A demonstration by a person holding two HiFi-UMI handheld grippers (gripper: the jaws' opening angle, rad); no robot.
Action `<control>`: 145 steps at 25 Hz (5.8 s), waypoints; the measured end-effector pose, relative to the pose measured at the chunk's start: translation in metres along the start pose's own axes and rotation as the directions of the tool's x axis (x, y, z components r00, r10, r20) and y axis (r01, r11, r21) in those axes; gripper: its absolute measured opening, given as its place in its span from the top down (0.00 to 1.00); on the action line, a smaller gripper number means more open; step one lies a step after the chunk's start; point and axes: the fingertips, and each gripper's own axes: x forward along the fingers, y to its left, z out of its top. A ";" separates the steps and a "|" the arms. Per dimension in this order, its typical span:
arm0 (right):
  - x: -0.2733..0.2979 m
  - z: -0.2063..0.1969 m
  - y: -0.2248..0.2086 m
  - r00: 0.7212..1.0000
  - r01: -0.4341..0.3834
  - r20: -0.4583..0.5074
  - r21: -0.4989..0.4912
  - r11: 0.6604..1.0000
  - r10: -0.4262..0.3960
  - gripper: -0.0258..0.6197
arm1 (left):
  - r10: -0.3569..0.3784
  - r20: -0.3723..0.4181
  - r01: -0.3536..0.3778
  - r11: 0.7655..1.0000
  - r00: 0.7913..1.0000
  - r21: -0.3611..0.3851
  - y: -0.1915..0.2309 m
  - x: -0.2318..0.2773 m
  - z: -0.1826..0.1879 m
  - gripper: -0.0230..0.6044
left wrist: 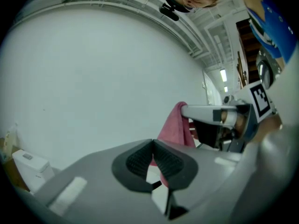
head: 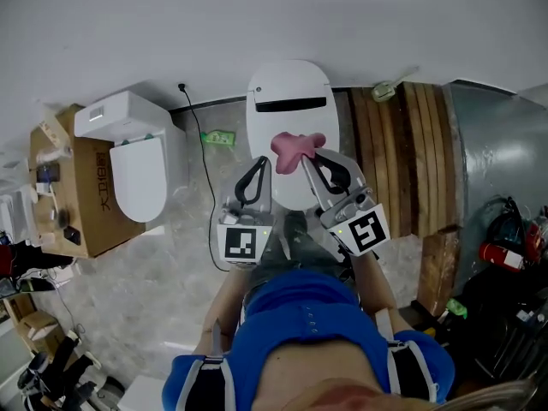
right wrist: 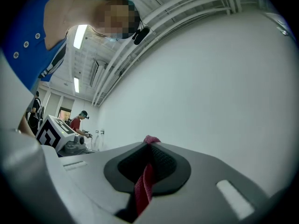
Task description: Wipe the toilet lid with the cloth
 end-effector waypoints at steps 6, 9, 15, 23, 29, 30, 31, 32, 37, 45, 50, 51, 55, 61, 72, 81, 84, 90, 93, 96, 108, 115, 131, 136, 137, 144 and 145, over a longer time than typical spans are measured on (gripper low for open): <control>0.019 -0.018 -0.012 1.000 0.014 0.005 -0.007 1.000 -0.014 0.94 | -0.003 -0.021 0.002 1.000 1.000 -0.011 0.019 0.010 -0.026 0.96; 0.029 -0.026 -0.018 1.000 0.020 0.005 -0.033 0.999 -0.020 0.94 | -0.004 -0.031 0.004 1.000 1.000 -0.005 0.032 0.010 -0.039 0.96; 0.042 -0.037 -0.028 1.000 0.012 0.022 -0.046 0.999 -0.011 0.94 | -0.058 0.000 0.058 0.998 0.998 0.022 0.047 0.014 -0.065 0.96; 0.060 -0.138 -0.039 0.995 -0.041 0.088 0.022 0.999 0.039 0.94 | 0.045 0.023 -0.045 0.999 0.999 0.008 0.094 0.035 -0.177 0.96; 0.078 -0.264 -0.055 0.993 -0.080 0.083 -0.008 0.997 0.081 0.94 | 0.109 0.073 -0.111 0.993 0.991 0.027 0.122 0.081 -0.288 0.96; 0.081 -0.283 -0.056 0.992 -0.095 0.081 -0.014 0.995 0.096 0.94 | 0.113 0.072 -0.115 0.993 0.991 0.031 0.124 0.088 -0.306 0.96; 0.085 -0.301 -0.057 0.991 -0.109 0.081 -0.022 0.994 0.110 0.94 | 0.116 0.078 -0.118 0.992 0.990 0.033 0.126 0.095 -0.322 0.96; 0.087 -0.318 -0.057 0.989 -0.120 0.079 -0.032 0.992 0.122 0.94 | 0.120 0.091 -0.123 0.992 0.989 0.033 0.128 0.100 -0.337 0.96; 0.104 -0.389 -0.052 0.988 -0.147 0.023 -0.117 0.982 0.151 0.94 | 0.155 0.133 -0.161 0.987 0.979 0.029 0.138 0.114 -0.409 0.96; 0.123 -0.479 -0.021 0.971 -0.228 -0.152 -0.338 0.913 0.186 0.94 | 0.136 0.186 -0.153 0.985 0.973 0.080 0.150 0.114 -0.477 0.96; 0.152 -0.528 -0.002 0.941 -0.296 -0.292 -0.464 0.835 0.172 0.94 | 0.104 0.150 -0.121 0.987 0.983 0.106 0.146 0.103 -0.503 0.96; 0.158 -0.539 0.001 0.929 -0.314 -0.335 -0.491 0.812 0.157 0.94 | 0.100 0.132 -0.114 0.988 0.986 0.103 0.143 0.100 -0.508 0.96; 0.181 -0.575 0.008 0.873 -0.393 -0.481 -0.598 0.698 0.080 0.94 | 0.080 0.117 -0.096 0.986 0.990 0.137 0.131 0.091 -0.512 0.96; 0.190 -0.619 0.017 0.817 -0.465 -0.576 -0.618 0.634 0.037 0.94 | 0.043 0.099 -0.053 0.993 0.994 0.107 0.118 0.095 -0.521 0.96; 0.190 -0.631 0.012 0.735 -0.521 -0.678 -0.566 0.639 -0.001 0.95 | -0.005 0.054 -0.002 0.993 0.999 0.119 0.098 0.108 -0.528 0.96; 0.182 -0.630 0.004 0.729 -0.514 -0.684 -0.530 0.675 0.019 0.95 | -0.023 0.045 0.017 0.990 0.999 0.137 0.085 0.111 -0.526 0.96; 0.178 -0.628 0.000 0.730 -0.507 -0.683 -0.517 0.690 0.025 0.95 | -0.025 0.046 0.019 0.992 0.999 0.128 0.084 0.110 -0.526 0.96; 0.168 -0.627 -0.009 0.726 -0.502 -0.687 -0.512 0.697 0.019 0.95 | -0.030 0.047 0.022 0.986 0.998 0.167 0.079 0.110 -0.516 0.96; 0.165 -0.627 -0.014 0.729 -0.495 -0.685 -0.512 0.701 0.015 0.95 | -0.031 0.051 0.021 0.983 0.998 0.182 0.077 0.111 -0.511 0.96; 0.161 -0.626 -0.019 0.731 -0.487 -0.683 -0.513 0.706 0.008 0.95 | -0.038 0.054 0.027 0.981 0.998 0.191 0.074 0.111 -0.506 0.96; 0.143 -0.624 -0.051 0.735 -0.447 -0.678 -0.500 0.742 -0.014 0.95 | -0.158 0.073 0.152 0.984 0.985 0.089 0.042 0.121 -0.497 0.96; 0.136 -0.623 -0.065 0.738 -0.424 -0.675 -0.496 0.758 -0.028 0.95 | -0.175 0.065 0.169 0.981 0.982 0.092 0.034 0.124 -0.498 0.96; 0.113 -0.621 -0.101 0.741 -0.383 -0.670 -0.482 0.788 -0.049 0.95 | -0.209 0.061 0.202 0.974 0.976 0.102 0.016 0.128 -0.497 0.96; 0.106 -0.620 -0.113 0.741 -0.367 -0.669 -0.477 0.798 -0.059 0.95 | -0.206 0.058 0.199 0.975 0.977 0.101 0.015 0.129 -0.497 0.96; 0.104 -0.620 -0.115 0.742 -0.364 -0.668 -0.477 0.800 -0.061 0.95 | -0.206 0.059 0.200 0.975 0.977 0.098 0.015 0.129 -0.497 0.96; 0.094 -0.618 -0.131 0.743 -0.339 -0.665 -0.470 0.815 -0.074 0.95 | -0.219 0.064 0.214 0.974 0.974 0.077 0.015 0.130 -0.498 0.96; 0.094 -0.617 -0.132 0.746 -0.342 -0.662 -0.472 0.812 -0.070 0.95 | -0.222 0.063 0.217 0.973 0.973 0.078 0.015 0.130 -0.498 0.96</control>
